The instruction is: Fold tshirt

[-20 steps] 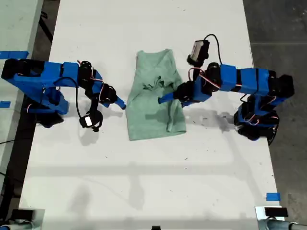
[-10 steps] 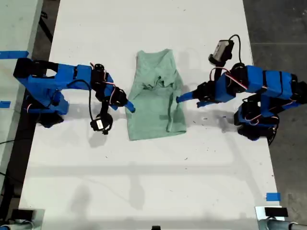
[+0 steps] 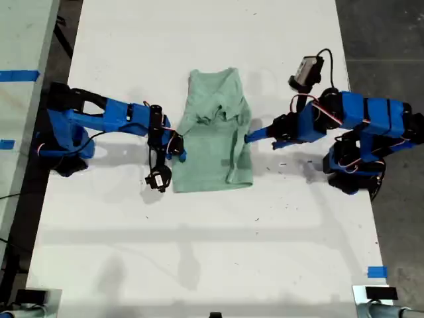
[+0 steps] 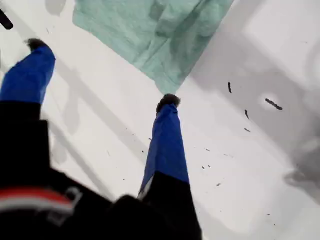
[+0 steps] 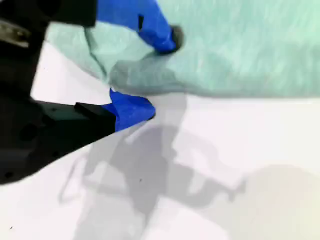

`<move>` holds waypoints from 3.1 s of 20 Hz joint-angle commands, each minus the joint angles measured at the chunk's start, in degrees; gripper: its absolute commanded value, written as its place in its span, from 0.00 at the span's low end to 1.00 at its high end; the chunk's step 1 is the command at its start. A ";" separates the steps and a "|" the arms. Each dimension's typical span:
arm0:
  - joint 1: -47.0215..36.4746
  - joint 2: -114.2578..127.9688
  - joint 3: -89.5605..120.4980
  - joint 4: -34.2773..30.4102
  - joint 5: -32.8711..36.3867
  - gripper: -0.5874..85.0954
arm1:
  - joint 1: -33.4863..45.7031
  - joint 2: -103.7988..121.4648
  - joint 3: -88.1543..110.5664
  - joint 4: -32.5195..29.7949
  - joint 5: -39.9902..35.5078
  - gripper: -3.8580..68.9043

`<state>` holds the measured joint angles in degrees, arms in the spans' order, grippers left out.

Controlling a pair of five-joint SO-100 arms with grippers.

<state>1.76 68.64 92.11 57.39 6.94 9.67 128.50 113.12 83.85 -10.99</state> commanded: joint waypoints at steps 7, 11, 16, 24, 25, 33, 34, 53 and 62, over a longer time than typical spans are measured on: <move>-2.55 15.03 -2.99 19.34 -2.64 0.01 | -0.18 2.20 2.11 -5.10 -0.53 0.53; -3.08 19.25 -8.26 21.88 -0.44 0.01 | -0.35 2.55 2.90 -5.27 -0.35 0.52; -0.53 -4.75 -35.77 20.83 6.42 0.01 | -0.35 2.72 3.16 -5.54 -0.26 0.52; -3.52 -27.42 -48.60 23.47 6.06 0.35 | -1.05 4.13 4.39 -5.27 0.62 0.52; -3.52 -25.84 -48.60 26.37 5.45 0.36 | -0.88 4.83 4.75 -5.01 0.53 0.52; -2.99 2.11 -42.10 48.43 6.24 0.40 | -1.49 8.26 7.56 -2.11 1.41 0.53; -2.64 5.45 -38.58 48.87 6.15 0.40 | -2.02 8.70 7.73 -1.49 1.85 0.53; 12.13 64.60 39.37 24.79 -17.05 0.36 | -14.77 30.50 27.07 -1.05 14.41 0.53; 9.14 24.43 -1.49 21.88 -1.05 0.37 | -14.33 -28.48 -17.67 -11.25 4.31 0.54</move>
<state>11.95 100.46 101.87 79.80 2.99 -4.39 110.48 109.60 73.21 -4.75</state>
